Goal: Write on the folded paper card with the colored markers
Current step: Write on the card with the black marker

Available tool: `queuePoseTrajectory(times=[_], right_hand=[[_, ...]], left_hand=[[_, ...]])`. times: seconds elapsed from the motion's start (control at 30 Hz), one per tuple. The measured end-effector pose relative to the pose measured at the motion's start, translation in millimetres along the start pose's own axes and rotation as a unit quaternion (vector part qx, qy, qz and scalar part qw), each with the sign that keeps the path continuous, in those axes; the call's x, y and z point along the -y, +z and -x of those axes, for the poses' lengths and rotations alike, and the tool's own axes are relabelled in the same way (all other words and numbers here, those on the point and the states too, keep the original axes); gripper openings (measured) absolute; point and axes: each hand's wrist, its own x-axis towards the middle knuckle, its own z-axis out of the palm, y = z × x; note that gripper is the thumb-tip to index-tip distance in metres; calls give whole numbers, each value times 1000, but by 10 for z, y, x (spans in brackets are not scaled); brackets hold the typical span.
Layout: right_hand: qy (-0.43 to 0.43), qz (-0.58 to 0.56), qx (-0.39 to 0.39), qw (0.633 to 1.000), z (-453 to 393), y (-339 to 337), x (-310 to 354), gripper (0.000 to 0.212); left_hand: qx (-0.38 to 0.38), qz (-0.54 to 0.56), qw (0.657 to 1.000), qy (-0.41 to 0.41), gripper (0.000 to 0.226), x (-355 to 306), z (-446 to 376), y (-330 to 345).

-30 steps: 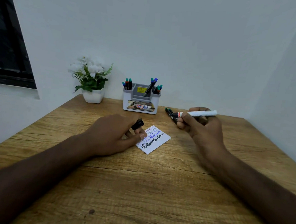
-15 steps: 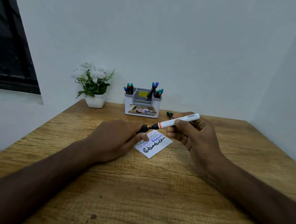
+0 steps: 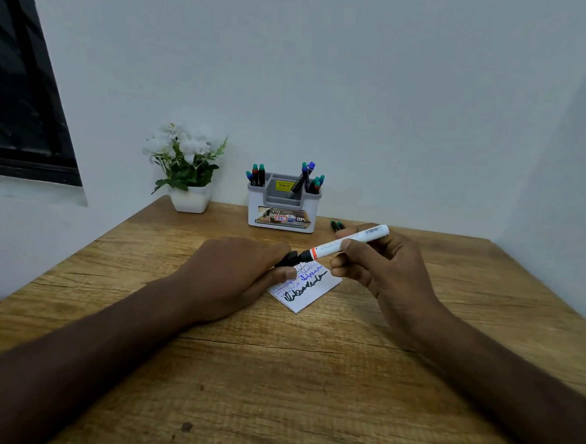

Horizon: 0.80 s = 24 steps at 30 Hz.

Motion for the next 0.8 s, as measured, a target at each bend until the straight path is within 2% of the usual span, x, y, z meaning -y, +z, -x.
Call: queuePoseTrajectory(times=[0.2, 0.33, 0.67, 0.8], right_hand=[[-46, 67, 38, 996, 23, 10, -31, 11], [-46, 67, 37, 996, 34, 18, -60, 19], [-53, 111, 23, 992, 43, 176, -67, 17], [-92, 151, 3, 984, 31, 149, 58, 21]], left_hand=[[-7, -17, 1000, -10, 31, -31, 27, 0], [-17, -14, 999, -32, 36, -55, 9, 41], [-45, -6, 998, -49, 35, -68, 43, 62], [-42, 89, 994, -52, 41, -25, 26, 67]])
